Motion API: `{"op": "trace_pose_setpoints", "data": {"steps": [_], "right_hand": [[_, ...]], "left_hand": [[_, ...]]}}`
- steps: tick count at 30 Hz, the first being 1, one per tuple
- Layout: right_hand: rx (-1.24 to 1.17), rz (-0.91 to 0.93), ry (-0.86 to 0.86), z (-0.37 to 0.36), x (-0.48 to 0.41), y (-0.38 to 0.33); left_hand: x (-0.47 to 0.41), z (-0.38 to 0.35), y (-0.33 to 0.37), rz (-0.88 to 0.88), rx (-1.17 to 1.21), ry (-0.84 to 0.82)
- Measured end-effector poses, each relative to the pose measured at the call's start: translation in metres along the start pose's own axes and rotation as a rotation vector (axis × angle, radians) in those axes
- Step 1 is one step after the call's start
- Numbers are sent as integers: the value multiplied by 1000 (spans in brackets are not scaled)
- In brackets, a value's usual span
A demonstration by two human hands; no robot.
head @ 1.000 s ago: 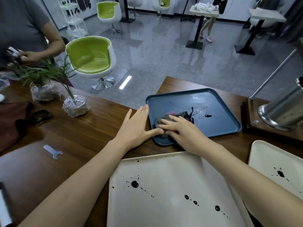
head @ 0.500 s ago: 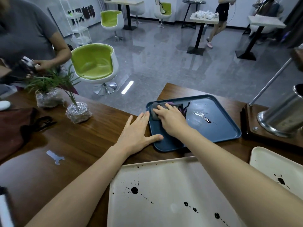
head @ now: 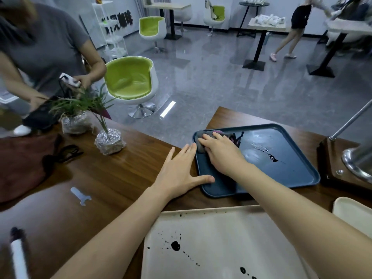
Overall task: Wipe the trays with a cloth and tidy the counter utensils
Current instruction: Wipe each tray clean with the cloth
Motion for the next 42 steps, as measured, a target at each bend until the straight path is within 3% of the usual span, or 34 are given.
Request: {"op": "trace_pose_setpoints", "data": {"steps": [3, 18, 26, 32, 38, 42], "right_hand": [[55, -14, 38, 2, -11, -8], [-192, 97, -101, 4, 114, -6], [-125, -244, -51, 21, 137, 92], [-86, -260, -52, 18, 130, 74], [-102, 17, -37, -6, 81, -17], [-120, -168, -35, -3, 39, 42]], "left_hand": [[-1, 1, 0, 6, 2, 4], [4, 7, 2, 53, -15, 65], [3, 5, 1, 73, -29, 90], [1, 0, 1, 34, -69, 79], [-1, -3, 0, 14, -58, 56], [0, -2, -1, 5, -41, 55]]}}
Point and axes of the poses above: each hand's wrist, its own x-axis away from the middle knuckle, its own z-axis out of the back of the hand, y = z × x, the point moved 10 cm from there along -x, towards the middle knuckle, and after that the axes turned 1 degree about z, right-handed, at the moved point
